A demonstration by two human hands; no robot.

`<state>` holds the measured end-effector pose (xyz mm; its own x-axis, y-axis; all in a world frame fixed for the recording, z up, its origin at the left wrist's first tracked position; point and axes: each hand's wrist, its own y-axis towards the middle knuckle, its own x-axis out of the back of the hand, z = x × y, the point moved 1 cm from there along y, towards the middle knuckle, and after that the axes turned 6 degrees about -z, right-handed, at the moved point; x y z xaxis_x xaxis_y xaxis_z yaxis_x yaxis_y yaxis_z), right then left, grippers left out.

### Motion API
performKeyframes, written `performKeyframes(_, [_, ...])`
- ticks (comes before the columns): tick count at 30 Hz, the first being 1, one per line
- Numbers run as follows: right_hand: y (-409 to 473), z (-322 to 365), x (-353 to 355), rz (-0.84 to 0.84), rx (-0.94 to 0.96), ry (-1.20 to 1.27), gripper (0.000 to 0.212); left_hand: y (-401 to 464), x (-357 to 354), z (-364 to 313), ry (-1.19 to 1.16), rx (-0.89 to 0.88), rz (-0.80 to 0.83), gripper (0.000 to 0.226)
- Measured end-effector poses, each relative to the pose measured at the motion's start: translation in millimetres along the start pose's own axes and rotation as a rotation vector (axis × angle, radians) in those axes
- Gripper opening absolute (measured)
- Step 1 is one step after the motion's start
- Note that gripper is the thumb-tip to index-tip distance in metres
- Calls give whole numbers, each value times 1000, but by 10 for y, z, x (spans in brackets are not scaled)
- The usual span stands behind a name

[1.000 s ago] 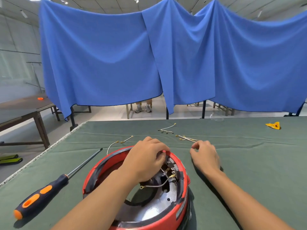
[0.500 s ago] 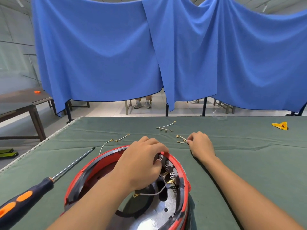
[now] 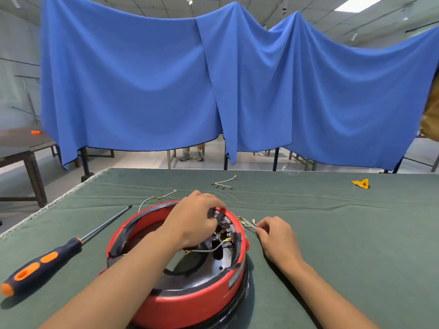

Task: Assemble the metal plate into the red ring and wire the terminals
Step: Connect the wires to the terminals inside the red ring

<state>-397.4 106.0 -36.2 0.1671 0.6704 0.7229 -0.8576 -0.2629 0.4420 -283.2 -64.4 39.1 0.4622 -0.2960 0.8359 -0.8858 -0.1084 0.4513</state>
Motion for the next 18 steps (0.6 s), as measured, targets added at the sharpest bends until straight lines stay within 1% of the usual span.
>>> performKeyframes(3, [-204,86,119,-36,-57,184,13,-37,4,-37,10,-1,10,45])
performKeyframes(8, [-330,167,168,-134,-219,354,19,-77,-2,-46,14,-19,16,45])
performKeyframes(13, [-227,150,136,-149,-310,509,20,-51,0,-11,-13,-18,3,46])
performKeyframes(18, [-123,121,81,-147,-356,630,17,-33,-19,15,-16,-24,1,44])
